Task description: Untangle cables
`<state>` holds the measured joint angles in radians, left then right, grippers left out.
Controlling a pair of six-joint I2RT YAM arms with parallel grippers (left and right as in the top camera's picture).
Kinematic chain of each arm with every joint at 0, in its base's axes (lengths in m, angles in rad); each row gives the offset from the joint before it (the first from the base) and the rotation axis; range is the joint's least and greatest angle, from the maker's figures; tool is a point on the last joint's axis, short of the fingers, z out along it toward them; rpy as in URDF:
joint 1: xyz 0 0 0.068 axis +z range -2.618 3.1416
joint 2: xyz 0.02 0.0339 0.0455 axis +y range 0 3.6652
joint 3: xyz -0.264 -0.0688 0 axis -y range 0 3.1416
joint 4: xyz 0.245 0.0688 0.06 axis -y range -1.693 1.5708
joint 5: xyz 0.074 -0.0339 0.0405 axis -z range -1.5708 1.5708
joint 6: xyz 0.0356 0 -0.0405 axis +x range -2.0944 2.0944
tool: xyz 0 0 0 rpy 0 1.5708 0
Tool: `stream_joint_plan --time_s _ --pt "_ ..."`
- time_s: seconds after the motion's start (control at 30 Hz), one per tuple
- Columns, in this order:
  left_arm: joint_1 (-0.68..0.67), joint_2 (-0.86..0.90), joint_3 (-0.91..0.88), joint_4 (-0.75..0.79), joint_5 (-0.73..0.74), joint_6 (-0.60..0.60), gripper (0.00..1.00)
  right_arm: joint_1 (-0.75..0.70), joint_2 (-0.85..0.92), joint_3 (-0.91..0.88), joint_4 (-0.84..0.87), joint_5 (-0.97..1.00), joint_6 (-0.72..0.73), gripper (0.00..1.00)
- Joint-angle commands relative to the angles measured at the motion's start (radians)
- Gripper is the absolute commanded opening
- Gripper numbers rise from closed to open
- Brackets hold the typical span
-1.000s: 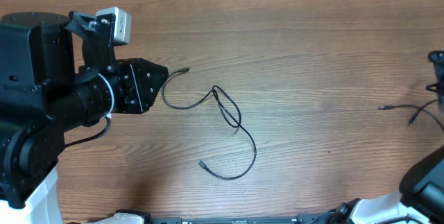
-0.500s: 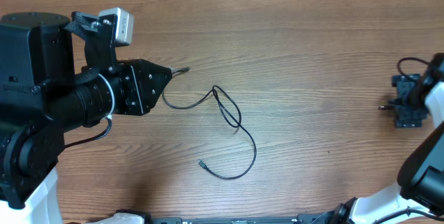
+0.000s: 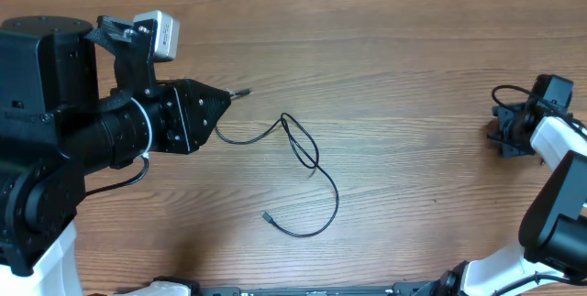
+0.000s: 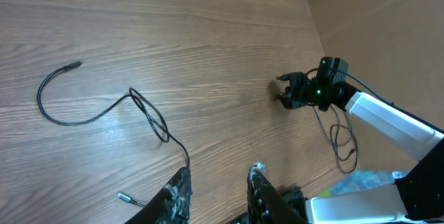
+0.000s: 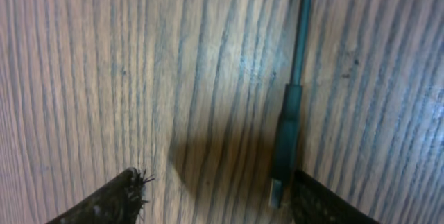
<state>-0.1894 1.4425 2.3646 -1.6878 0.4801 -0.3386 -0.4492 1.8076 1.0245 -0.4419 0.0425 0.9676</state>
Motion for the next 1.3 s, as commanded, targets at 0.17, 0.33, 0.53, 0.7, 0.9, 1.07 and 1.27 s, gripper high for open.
stream_joint_plan --time_s 0.17,0.33,0.53,0.7,0.9,1.07,1.27 --pt "-0.001 0.003 0.011 -0.002 0.019 -0.010 0.28 -0.001 0.001 -0.005 0.005 0.056 -0.002 0.73" --pt "-0.001 0.003 0.011 -0.002 0.019 -0.010 0.28 -0.001 0.001 -0.005 -0.002 0.105 -0.002 0.72" --pt "-0.001 0.003 0.011 -0.001 0.019 -0.015 0.28 -0.001 0.002 -0.005 -0.002 0.138 -0.002 0.64" --pt "-0.001 0.003 0.011 -0.002 0.019 -0.026 0.27 -0.001 0.005 -0.005 -0.009 0.166 -0.002 0.64" --pt "-0.001 0.003 0.011 -0.002 0.019 -0.026 0.28 -0.001 0.032 -0.005 -0.010 0.166 -0.003 0.65" --pt "-0.001 0.003 0.011 -0.002 0.019 -0.027 0.28 -0.001 0.081 -0.005 -0.005 0.155 -0.002 0.59" --pt "-0.001 0.003 0.011 -0.002 0.019 -0.029 0.28 -0.002 0.100 -0.004 0.050 0.137 -0.003 0.04"
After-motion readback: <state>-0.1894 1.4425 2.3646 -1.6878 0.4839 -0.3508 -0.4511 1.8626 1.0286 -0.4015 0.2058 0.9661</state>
